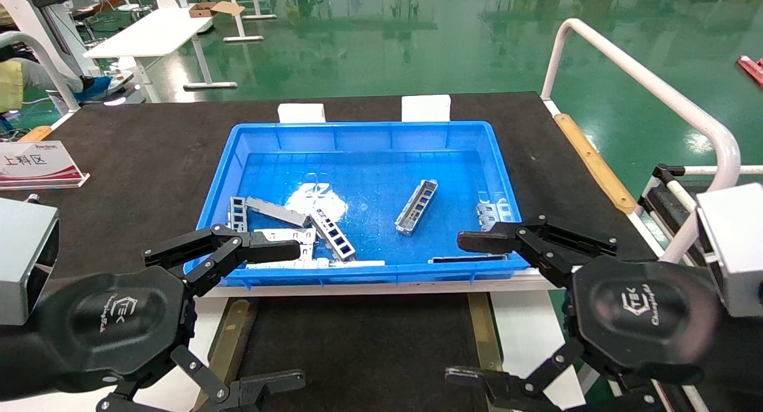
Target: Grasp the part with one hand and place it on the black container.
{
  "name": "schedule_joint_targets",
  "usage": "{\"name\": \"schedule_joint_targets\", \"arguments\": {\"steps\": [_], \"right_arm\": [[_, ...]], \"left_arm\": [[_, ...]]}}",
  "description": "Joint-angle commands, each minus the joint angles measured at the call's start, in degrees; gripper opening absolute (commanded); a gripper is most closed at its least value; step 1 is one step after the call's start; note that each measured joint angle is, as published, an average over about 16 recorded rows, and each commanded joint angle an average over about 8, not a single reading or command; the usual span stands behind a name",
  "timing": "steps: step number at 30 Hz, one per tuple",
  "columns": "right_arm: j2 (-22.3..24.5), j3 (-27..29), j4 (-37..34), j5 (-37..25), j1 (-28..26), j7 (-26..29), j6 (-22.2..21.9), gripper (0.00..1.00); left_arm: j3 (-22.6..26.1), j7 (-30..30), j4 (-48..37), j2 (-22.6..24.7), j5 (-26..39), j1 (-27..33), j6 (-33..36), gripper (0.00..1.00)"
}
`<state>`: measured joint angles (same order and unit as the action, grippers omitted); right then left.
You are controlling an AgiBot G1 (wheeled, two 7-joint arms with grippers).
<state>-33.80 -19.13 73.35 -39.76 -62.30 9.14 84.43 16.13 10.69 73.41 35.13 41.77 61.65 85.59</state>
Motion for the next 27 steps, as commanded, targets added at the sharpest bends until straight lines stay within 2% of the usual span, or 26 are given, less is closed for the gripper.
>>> {"name": "schedule_joint_targets", "arguments": {"steps": [1,27], "right_arm": [[0.0,0.0,0.0,0.0,0.0,0.0,0.0,1.0],[0.0,0.0,0.0,0.0,0.0,0.0,0.0,1.0]], "left_arm": [[0.0,0.0,0.0,0.0,0.0,0.0,0.0,1.0],[0.0,0.0,0.0,0.0,0.0,0.0,0.0,1.0]]}}
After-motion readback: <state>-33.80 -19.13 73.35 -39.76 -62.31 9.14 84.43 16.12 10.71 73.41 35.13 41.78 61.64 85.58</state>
